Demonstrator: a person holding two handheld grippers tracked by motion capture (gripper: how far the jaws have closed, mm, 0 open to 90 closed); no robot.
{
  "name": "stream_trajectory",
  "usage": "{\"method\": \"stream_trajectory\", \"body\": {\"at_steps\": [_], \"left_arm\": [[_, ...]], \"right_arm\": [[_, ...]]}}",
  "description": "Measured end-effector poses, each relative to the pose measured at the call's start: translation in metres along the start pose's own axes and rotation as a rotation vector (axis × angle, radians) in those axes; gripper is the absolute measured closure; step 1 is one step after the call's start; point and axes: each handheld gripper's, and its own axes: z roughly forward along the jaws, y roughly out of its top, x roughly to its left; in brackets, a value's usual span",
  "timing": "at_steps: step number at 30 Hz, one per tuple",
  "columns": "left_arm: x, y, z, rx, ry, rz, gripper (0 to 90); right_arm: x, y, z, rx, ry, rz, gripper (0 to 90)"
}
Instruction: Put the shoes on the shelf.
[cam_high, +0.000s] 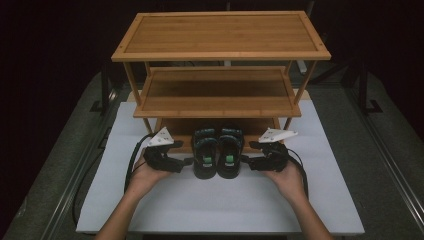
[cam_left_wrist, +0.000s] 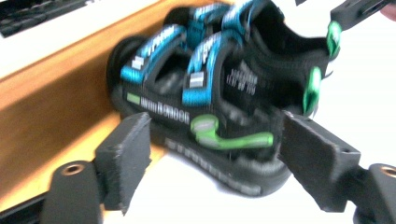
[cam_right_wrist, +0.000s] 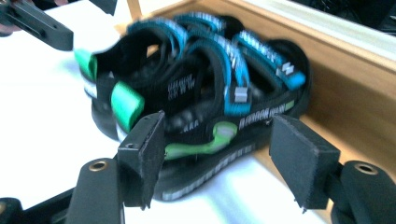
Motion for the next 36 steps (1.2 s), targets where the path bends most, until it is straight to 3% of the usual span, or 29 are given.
{"method": "stream_trajectory", "body": {"at_steps": [2, 5, 8, 11, 21, 28, 33, 36], "left_arm": [[-0.004, -0.007, 0.001, 0.017, 0.001, 0.000, 16.2], [-0.010, -0.015, 0.005, 0.041, 0.011, 0.004, 9.5], [-0.016, -0.020, 0.012, 0.055, -0.007, 0.005, 3.9], [-0.020, -0.023, 0.022, 0.071, -0.013, 0.013, 2.0], [-0.025, -0.028, 0.047, 0.110, 0.012, 0.043, 2.0], [-0.028, -0.027, 0.057, 0.138, 0.039, 0.072, 2.1], [-0.032, -0.024, 0.060, 0.127, 0.049, 0.094, 2.8], [-0.030, -0.024, 0.060, 0.128, 0.042, 0.096, 2.8]], "right_arm": [[0.004, -0.007, 0.000, 0.020, -0.019, 0.002, 25.5], [0.008, -0.017, 0.002, 0.048, -0.010, 0.011, 15.7], [0.011, -0.024, 0.005, 0.070, 0.017, 0.014, 13.5], [0.013, -0.029, 0.012, 0.082, 0.031, 0.025, 13.6], [0.018, -0.034, 0.035, 0.119, 0.025, -0.011, 13.6], [0.022, -0.034, 0.045, 0.128, 0.032, -0.021, 13.6], [0.028, -0.031, 0.053, 0.133, 0.002, -0.056, 13.1], [0.027, -0.031, 0.053, 0.133, 0.005, -0.052, 13.2]]}}
